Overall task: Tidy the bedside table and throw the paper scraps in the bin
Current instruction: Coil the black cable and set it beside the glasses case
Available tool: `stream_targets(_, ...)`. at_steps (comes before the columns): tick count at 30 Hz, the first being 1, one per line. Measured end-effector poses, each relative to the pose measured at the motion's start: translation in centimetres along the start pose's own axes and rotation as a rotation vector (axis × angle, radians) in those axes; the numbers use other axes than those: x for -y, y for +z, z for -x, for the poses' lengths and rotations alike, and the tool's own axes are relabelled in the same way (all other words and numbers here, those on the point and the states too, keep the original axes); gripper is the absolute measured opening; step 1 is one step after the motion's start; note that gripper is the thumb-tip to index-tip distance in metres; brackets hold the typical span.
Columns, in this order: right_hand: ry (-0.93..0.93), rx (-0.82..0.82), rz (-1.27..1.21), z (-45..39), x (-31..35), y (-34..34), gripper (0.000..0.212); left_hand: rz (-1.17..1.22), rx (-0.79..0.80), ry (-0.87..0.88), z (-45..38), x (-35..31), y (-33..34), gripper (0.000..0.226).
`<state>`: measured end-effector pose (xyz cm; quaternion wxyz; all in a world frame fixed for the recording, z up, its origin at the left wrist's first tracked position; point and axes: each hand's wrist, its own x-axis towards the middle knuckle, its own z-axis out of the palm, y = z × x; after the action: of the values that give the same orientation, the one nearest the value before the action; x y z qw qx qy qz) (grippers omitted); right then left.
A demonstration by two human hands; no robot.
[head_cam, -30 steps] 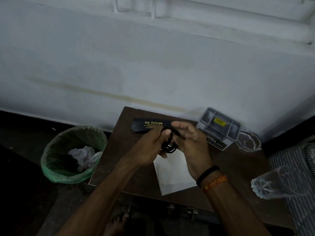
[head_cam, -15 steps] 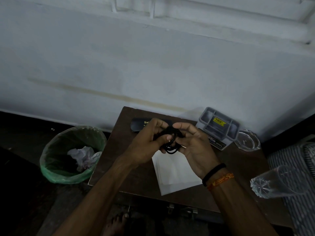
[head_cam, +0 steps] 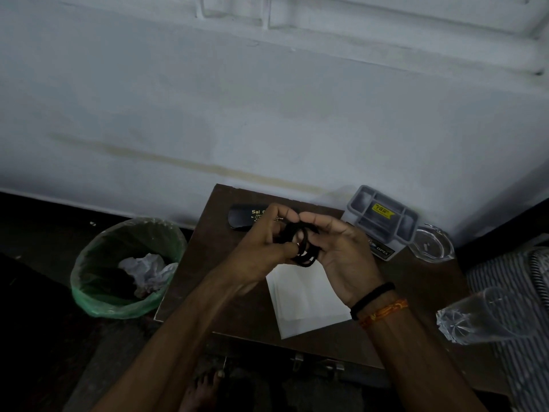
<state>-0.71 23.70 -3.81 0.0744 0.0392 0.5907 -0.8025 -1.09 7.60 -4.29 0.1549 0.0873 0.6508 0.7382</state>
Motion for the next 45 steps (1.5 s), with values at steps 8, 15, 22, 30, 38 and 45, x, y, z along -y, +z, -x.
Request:
stream_targets(8,-0.401,0.035,0.717,0.1,0.1,-0.1,0.035,0.166,-0.052,-0.148,0.2,0.0,0.0,0.042)
stream_targets(15,-0.702,0.173,1.28,0.5,0.7,-0.8,0.027,0.089,-0.016,-0.221,0.2,0.0,-0.2,0.044)
stream_targets(22,-0.675,0.055,1.299,0.6,0.5,-0.8,0.012,0.111,-0.06,-0.217,0.1,-0.1,-0.3,0.05)
stream_targets(30,-0.206,-0.007,1.13,0.6,-0.1,0.3,0.014,-0.046,-0.097,-0.133,0.1,0.8,-0.4,0.053)
stream_targets(38,0.16,-0.143,0.72,0.3,-0.6,0.5,0.01,-0.287,-0.096,-0.023,0.1,1.6,0.2,0.052)
stream_targets(45,0.207,-0.286,0.491,-0.4,0.6,-0.6,0.015,-0.267,-0.201,0.012,0.0,1.8,0.3,0.051)
